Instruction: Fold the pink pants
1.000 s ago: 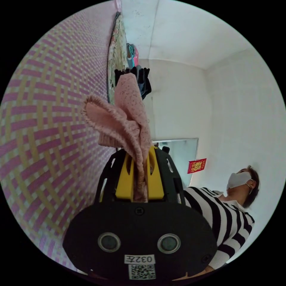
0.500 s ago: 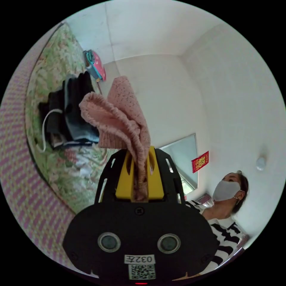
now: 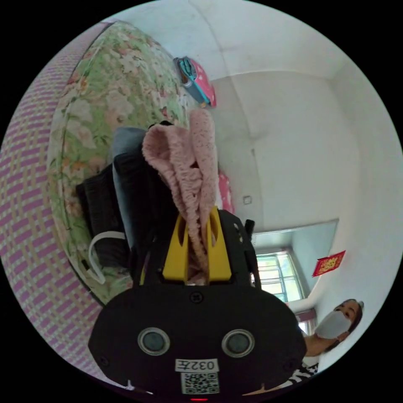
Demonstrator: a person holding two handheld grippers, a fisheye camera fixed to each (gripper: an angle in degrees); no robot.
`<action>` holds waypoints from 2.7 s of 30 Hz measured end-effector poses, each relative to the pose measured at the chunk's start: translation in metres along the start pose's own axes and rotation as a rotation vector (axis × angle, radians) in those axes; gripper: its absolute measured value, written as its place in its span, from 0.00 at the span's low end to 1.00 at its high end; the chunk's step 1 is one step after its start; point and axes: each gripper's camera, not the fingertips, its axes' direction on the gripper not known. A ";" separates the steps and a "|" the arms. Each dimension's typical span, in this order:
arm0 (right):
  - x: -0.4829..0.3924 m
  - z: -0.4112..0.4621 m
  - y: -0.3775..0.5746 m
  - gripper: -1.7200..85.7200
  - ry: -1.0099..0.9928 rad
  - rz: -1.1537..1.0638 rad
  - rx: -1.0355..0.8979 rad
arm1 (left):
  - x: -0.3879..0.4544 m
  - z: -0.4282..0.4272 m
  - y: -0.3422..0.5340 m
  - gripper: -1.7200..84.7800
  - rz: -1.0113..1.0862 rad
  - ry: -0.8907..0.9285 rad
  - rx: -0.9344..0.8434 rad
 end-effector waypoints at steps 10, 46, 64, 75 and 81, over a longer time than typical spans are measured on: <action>0.017 0.000 0.016 0.07 0.018 0.004 0.160 | -0.041 -0.001 0.074 0.09 0.146 -0.082 0.055; 0.103 0.314 0.214 0.01 0.307 -0.644 0.074 | 0.227 -0.156 0.495 0.01 0.622 -0.587 0.054; 0.208 0.608 0.372 0.01 -0.213 -1.035 -0.814 | 0.423 -0.483 1.072 0.02 -0.890 -0.804 0.159; 0.262 0.744 0.465 0.01 -0.333 -0.742 -0.963 | 0.565 -0.648 1.250 0.02 -1.004 -0.521 0.316; 0.271 0.837 0.536 0.01 -0.403 -0.663 -1.096 | 0.665 -0.775 1.317 0.02 -1.012 -0.505 0.451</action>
